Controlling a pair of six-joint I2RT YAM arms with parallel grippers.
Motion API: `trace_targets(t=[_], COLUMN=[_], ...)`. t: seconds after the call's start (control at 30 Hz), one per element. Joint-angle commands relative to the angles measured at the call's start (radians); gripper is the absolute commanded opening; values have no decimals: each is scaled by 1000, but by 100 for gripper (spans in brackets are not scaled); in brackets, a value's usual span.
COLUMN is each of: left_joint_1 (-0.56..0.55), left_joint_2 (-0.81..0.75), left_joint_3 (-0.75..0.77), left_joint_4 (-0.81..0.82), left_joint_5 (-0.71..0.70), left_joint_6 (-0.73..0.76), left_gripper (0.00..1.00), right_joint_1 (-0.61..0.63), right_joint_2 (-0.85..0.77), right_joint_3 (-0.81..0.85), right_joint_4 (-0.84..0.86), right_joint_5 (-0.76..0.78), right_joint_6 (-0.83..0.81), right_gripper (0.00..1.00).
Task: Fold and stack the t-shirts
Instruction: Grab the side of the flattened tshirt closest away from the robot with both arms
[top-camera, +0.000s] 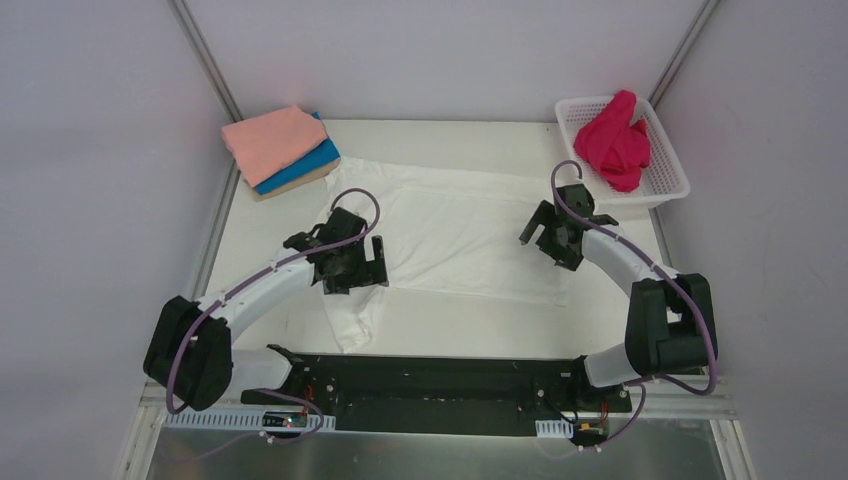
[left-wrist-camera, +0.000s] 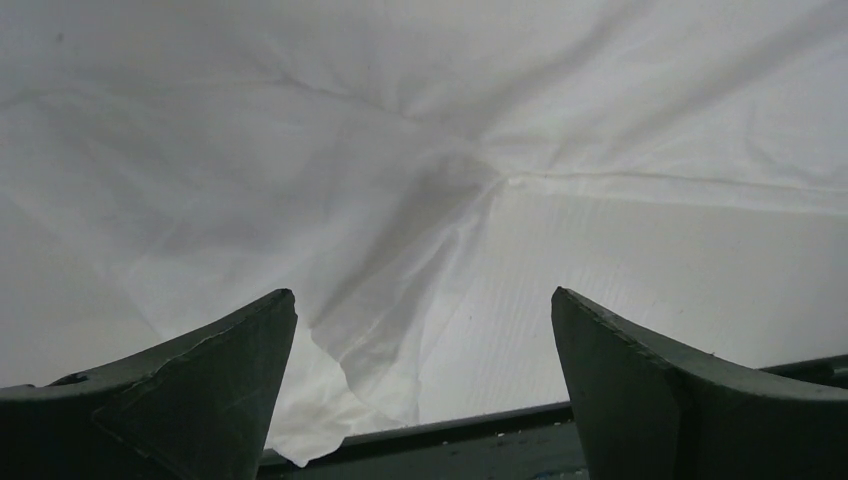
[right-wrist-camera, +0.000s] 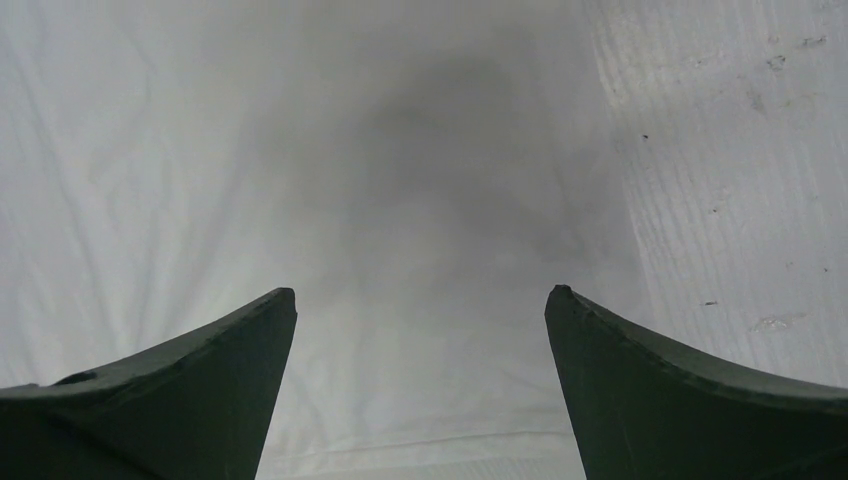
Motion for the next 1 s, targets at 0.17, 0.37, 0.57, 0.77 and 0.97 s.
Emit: trace_targets(t=[0.17, 0.37, 0.57, 0.77, 0.97], left_joint_1=[-16, -53, -148, -287, -367], left_joint_2=[-185, -130, -105, -4, 139], left_joint_3=[-154, -162, -167, -102, -21], left_joint_4=[-2, 47, 179, 275, 278], left_joint_5=[142, 151, 240, 316, 406], left_joint_6=[-82, -99, -127, -61, -10], left_gripper=[99, 99, 99, 99, 99], right_joint_1=[-5, -5, -5, -5, -5], right_joint_2=[40, 51, 48, 60, 52], right_joint_3=[-3, -7, -12, -11, -12], right_joint_4=[35, 42, 37, 46, 43], right_joint_5=[49, 33, 23, -10, -11], right_joint_6=[60, 63, 61, 61, 57], right_gripper=[99, 99, 99, 99, 99])
